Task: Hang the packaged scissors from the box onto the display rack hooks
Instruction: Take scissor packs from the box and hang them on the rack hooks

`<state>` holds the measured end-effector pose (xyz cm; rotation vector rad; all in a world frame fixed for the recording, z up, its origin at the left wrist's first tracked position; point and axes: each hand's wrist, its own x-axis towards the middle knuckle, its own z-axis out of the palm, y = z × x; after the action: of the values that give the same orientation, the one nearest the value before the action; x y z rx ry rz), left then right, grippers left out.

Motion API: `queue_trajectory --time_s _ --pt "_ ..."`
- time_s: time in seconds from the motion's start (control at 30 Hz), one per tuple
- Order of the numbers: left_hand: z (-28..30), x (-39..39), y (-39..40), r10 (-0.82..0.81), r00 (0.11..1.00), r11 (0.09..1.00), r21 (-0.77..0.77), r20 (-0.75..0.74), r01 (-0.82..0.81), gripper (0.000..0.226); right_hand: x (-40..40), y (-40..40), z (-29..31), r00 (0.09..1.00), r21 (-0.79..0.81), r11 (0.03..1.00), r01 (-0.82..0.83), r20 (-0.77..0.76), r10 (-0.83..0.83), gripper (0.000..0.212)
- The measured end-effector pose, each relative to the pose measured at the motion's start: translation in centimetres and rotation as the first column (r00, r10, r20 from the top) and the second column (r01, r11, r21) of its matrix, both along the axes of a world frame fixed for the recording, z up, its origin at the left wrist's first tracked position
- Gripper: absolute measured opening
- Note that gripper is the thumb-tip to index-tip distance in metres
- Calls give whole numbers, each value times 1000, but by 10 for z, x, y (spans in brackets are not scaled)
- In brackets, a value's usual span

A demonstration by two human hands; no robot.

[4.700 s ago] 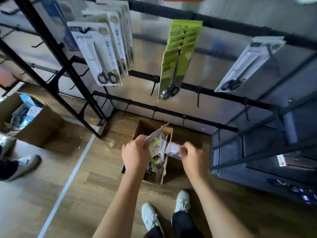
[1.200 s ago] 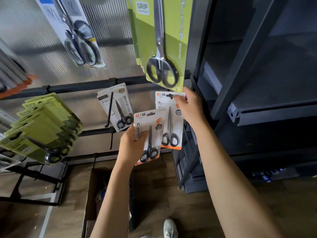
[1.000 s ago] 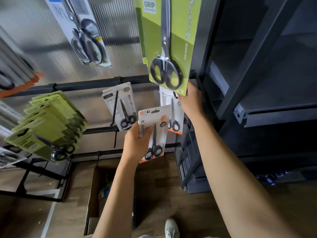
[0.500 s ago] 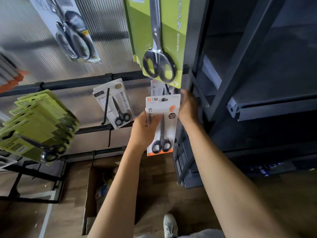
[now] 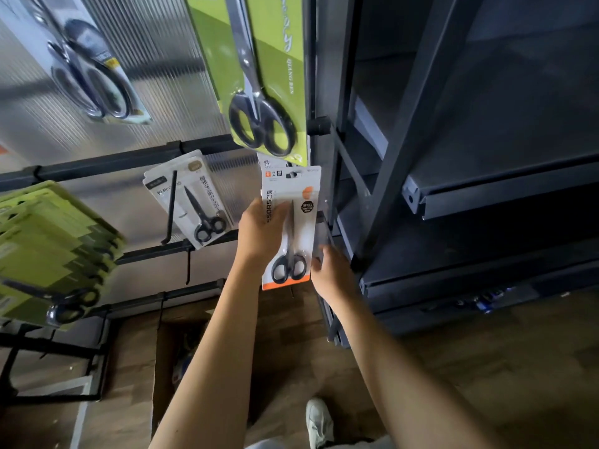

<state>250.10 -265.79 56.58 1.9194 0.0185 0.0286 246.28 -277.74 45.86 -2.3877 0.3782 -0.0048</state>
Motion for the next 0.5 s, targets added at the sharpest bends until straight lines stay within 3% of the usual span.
queue_trajectory --time_s 0.5 --pt "-15 59 -6 120 987 992 47 -107 -115 25 -31 -4 -24 985 -153 983 -100 -155 76 43"
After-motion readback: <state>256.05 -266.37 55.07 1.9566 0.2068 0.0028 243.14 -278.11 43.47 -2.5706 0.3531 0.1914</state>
